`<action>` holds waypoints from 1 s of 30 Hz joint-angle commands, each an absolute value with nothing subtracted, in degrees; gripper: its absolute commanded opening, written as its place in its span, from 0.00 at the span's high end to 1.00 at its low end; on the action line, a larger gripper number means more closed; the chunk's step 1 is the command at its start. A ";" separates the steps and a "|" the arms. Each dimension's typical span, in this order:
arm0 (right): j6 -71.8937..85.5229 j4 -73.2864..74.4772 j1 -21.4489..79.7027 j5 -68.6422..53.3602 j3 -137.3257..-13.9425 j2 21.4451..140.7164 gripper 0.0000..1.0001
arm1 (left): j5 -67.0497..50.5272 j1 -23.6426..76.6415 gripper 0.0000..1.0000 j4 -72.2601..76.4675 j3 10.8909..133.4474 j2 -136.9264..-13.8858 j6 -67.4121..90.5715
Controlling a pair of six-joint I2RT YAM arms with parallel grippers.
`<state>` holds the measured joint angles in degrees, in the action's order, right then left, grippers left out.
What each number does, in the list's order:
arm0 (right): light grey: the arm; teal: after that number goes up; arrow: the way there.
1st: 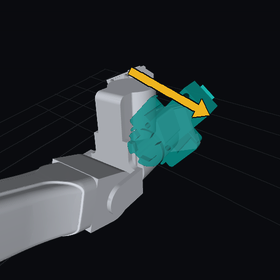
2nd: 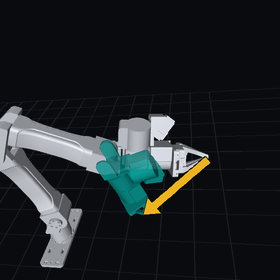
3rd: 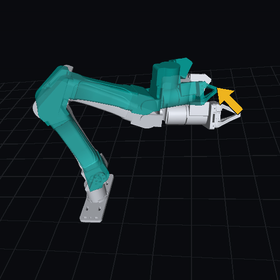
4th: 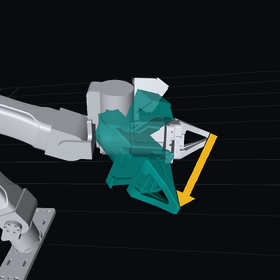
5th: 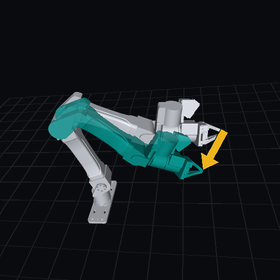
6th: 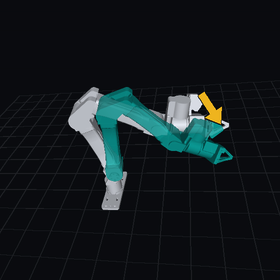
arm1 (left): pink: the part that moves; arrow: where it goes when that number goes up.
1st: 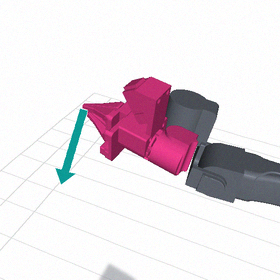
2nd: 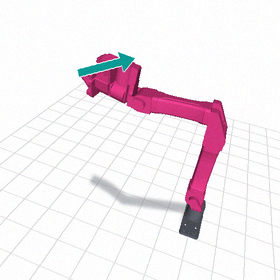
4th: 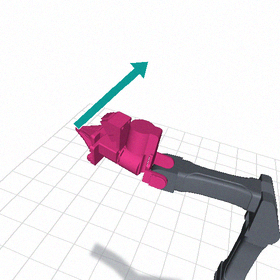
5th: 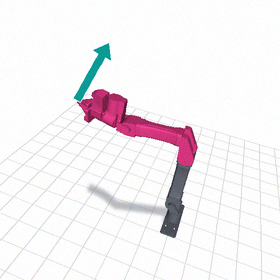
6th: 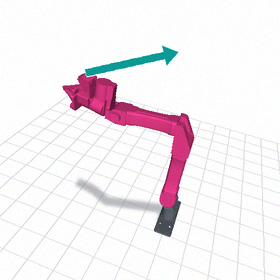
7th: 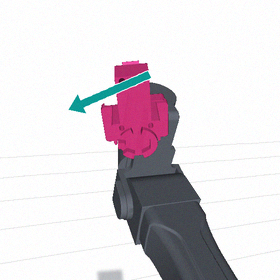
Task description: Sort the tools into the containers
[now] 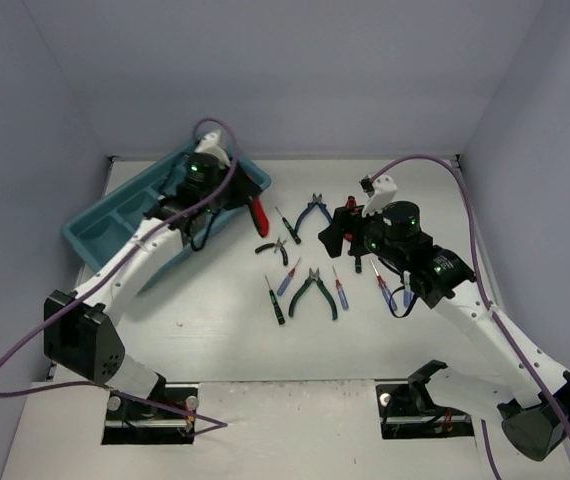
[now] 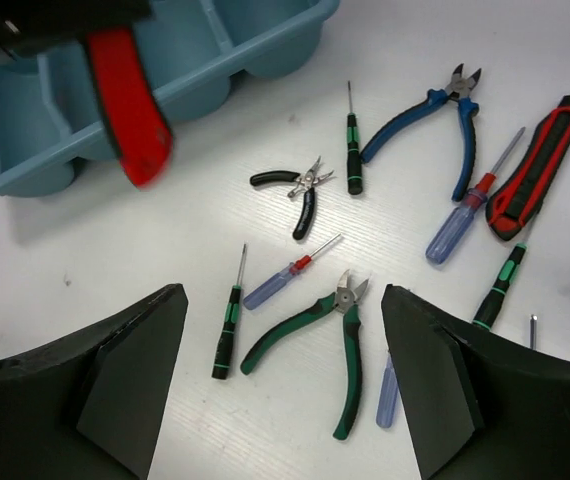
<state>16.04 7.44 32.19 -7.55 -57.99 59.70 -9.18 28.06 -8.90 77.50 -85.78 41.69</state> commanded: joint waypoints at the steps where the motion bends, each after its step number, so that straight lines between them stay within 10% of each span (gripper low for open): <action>1: 15.57 4.36 31.42 -3.26 -57.17 57.83 0.23 | -13.63 15.31 0.96 -12.79 79.00 -81.46 37.47; 12: 14.06 6.07 28.45 -1.68 -55.64 60.04 0.23 | -22.07 -11.27 0.87 -19.01 84.04 -94.34 32.24; 30: 18.80 6.94 17.32 5.97 -64.97 83.32 0.26 | -18.96 -14.44 0.09 -30.55 94.16 -98.86 29.15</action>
<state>16.56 8.95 18.49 1.35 -59.01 77.27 -20.41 -14.36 -27.90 90.46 -106.90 30.67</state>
